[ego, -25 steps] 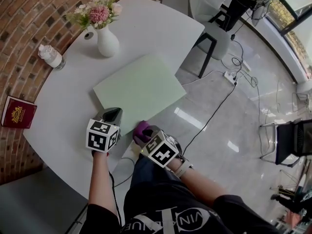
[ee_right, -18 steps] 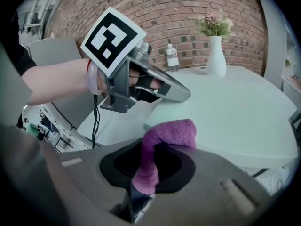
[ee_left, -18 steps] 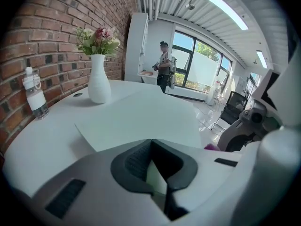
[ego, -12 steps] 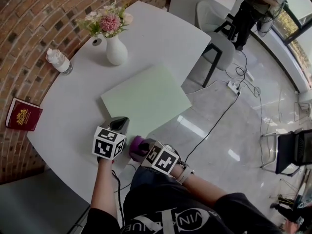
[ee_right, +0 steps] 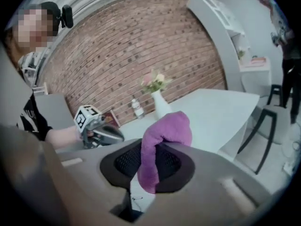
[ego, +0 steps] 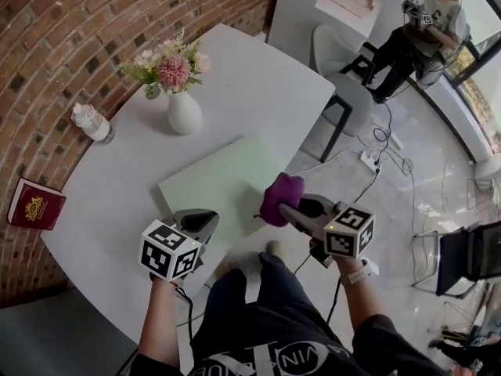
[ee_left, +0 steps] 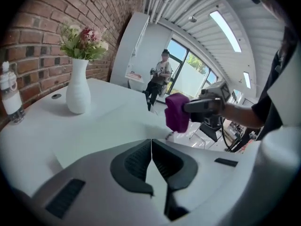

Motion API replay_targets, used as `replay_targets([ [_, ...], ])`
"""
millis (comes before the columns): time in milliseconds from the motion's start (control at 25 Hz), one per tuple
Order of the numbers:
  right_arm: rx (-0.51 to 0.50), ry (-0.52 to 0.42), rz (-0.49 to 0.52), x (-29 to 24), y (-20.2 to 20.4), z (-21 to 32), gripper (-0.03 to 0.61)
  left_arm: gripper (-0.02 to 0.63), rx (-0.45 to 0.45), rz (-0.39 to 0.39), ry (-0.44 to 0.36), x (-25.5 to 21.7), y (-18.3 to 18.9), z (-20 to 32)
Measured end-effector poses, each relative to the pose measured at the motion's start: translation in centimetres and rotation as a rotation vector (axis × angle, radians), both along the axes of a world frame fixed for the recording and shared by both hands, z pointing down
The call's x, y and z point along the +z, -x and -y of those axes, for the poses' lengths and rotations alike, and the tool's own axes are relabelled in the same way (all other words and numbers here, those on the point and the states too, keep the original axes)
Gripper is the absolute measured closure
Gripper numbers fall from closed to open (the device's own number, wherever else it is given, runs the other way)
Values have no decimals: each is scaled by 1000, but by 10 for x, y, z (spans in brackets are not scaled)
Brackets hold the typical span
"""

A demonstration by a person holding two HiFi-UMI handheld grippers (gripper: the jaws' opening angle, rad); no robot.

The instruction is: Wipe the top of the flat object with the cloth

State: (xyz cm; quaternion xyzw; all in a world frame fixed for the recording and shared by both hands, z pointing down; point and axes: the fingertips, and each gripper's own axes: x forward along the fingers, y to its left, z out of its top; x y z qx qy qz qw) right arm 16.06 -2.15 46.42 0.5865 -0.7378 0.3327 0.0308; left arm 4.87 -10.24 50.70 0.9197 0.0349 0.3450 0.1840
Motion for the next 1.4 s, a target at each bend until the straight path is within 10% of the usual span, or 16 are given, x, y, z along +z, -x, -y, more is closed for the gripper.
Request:
replay_targets([
  [200, 117, 9, -190, 2, -129, 42, 520, 600, -166, -58, 6, 3, -52, -10],
  [480, -69, 71, -229, 67, -167, 142, 520, 601, -360, 146, -87, 56, -79, -8],
  [880, -156, 161, 299, 102, -135, 145, 520, 601, -533, 252, -22, 68, -83, -1],
  [1400, -348, 273, 368, 108, -106, 41, 520, 601, -558, 301, -82, 70, -84, -1],
])
